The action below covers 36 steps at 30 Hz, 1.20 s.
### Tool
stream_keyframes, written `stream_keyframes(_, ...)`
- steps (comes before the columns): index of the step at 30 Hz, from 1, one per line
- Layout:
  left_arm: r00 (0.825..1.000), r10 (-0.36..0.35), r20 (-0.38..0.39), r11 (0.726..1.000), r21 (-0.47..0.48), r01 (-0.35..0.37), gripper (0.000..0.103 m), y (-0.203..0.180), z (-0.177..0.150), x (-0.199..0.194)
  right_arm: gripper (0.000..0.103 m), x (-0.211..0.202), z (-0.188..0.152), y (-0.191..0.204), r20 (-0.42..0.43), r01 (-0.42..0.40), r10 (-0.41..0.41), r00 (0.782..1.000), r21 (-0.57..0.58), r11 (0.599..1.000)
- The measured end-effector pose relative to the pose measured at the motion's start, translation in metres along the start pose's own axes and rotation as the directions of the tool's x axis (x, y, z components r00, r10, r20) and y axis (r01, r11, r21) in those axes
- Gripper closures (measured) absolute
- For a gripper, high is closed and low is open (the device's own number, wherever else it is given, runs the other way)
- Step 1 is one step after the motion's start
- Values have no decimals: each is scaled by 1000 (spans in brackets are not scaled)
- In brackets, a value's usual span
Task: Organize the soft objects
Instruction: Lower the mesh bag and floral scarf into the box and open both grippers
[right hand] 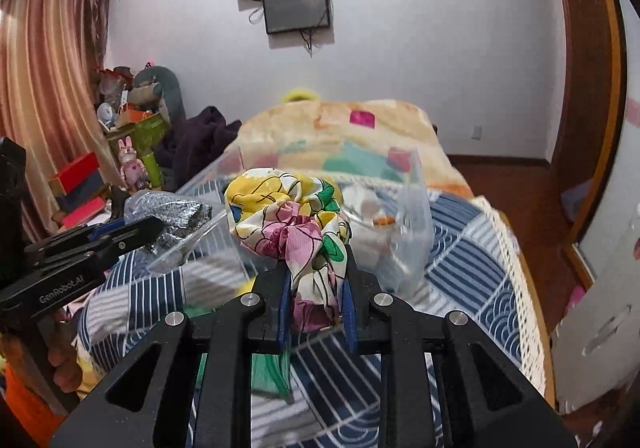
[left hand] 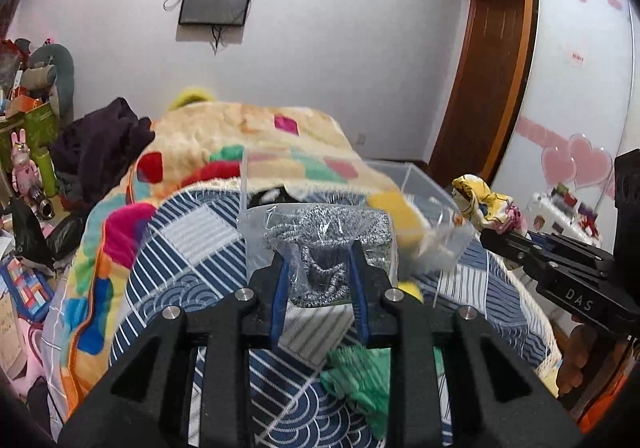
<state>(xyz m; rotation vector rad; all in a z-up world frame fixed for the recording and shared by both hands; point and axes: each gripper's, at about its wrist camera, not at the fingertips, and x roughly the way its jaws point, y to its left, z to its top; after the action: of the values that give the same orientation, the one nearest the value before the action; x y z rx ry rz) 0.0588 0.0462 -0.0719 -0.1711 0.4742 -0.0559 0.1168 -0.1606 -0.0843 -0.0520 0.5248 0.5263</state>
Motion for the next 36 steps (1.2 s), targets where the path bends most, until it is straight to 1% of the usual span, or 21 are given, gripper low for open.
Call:
stream_keyframes(3,1000,11,29,1000,-7,-10,76,4,10,0,84,-1,13,-1,39,8,-8,999,1,1000)
stream_keyframes(5,999,15,46,1000,-12,-15,76,8,17,2,84,-2,19,0,65,32,-32,997,-3,999)
stream_keyframes(7,998,17,56,1000,-19,-16,76,10,24,6,84,0,27,-3,86,38,-38,996,1,999)
stream_keyframes(11,998,23,61,999,-35,-21,76,14,34,18,84,4,38,-11,110,53,-56,992,29,998)
stream_keyframes(13,998,32,52,999,-34,-30,76,15,36,26,84,9,40,-15,107,59,-63,992,44,997)
stream_keyframes(19,998,58,-12,998,-30,-58,76,15,34,60,84,31,38,-23,59,79,-83,995,76,994)
stream_keyframes(26,994,77,-76,997,-16,-78,76,15,27,90,84,62,29,-28,-44,90,-86,995,94,992)
stream_keyframes(29,993,85,-82,996,-6,-86,75,12,25,95,84,71,24,-26,-80,94,-87,993,85,992)
stream_keyframes(34,991,96,-93,995,16,-95,75,7,23,96,83,72,20,-23,-105,100,-93,990,70,992)
stream_keyframes(35,991,93,-96,996,14,-92,73,6,23,96,81,71,18,-23,-105,102,-94,990,67,993)
stream_keyframes(36,991,90,-99,996,11,-90,70,6,23,96,81,70,18,-23,-102,108,-101,990,66,992)
